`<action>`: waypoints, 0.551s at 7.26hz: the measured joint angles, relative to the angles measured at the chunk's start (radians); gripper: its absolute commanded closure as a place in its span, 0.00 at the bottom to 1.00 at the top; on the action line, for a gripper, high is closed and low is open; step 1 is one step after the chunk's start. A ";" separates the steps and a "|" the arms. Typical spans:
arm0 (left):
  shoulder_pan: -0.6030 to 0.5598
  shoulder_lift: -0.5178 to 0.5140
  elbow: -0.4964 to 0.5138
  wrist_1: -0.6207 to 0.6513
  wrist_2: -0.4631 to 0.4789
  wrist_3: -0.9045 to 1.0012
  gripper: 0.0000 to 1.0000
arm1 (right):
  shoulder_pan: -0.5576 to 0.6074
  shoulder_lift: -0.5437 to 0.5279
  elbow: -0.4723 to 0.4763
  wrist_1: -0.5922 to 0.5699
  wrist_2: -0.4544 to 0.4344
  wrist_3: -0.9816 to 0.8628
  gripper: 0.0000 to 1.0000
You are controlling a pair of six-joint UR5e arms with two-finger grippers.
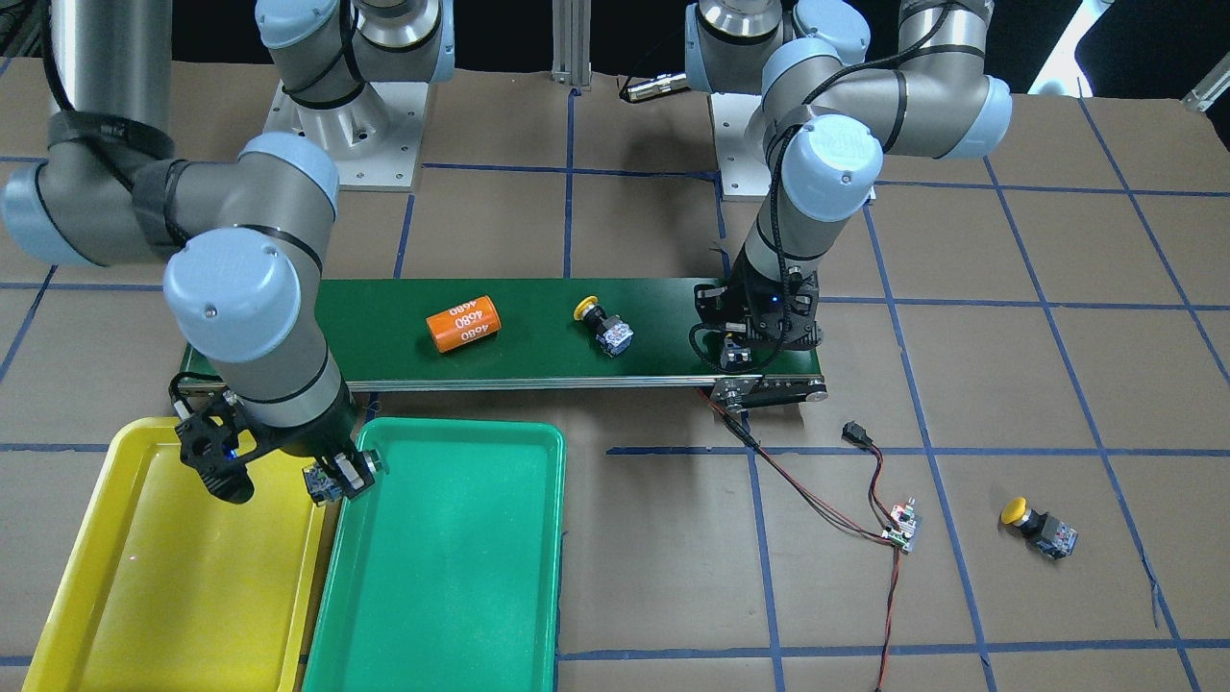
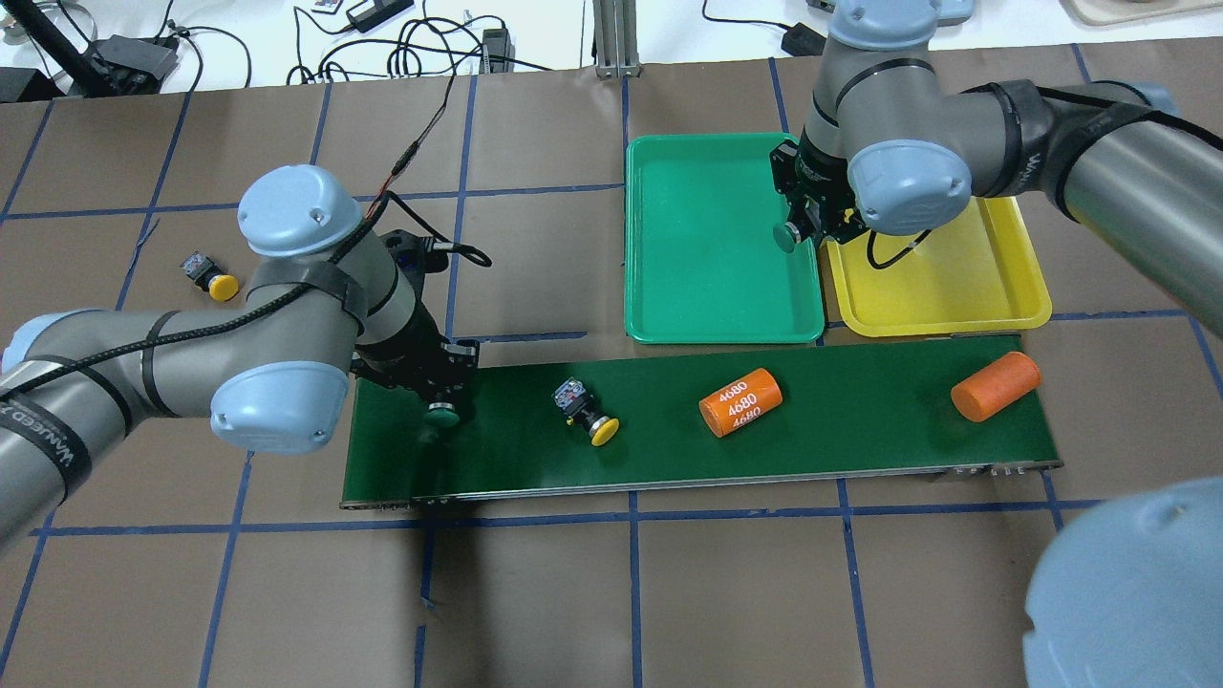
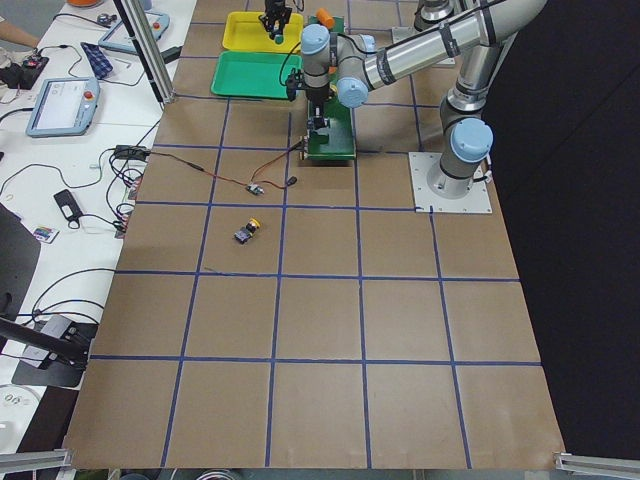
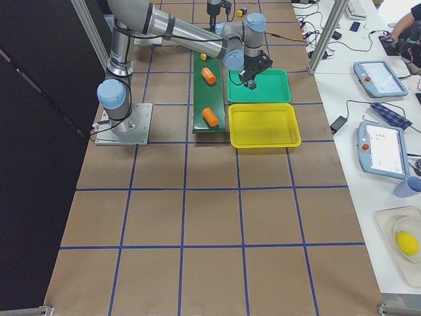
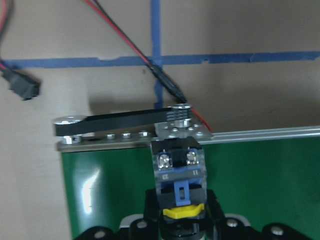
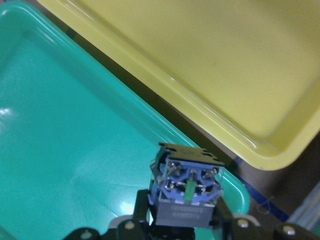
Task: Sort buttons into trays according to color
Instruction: 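Release green-cap button into green tray while left gripper sets button on conveyor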
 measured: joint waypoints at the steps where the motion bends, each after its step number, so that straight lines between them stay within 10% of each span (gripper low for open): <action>1: -0.010 0.010 -0.025 0.019 -0.007 -0.007 0.00 | 0.001 0.052 -0.036 -0.008 0.002 -0.002 0.36; 2: -0.013 0.017 -0.033 0.026 -0.033 -0.014 0.00 | 0.002 0.085 -0.052 -0.015 0.001 -0.003 0.00; 4: -0.011 0.038 -0.022 0.023 -0.080 -0.016 0.00 | 0.000 0.098 -0.056 -0.021 -0.001 -0.005 0.00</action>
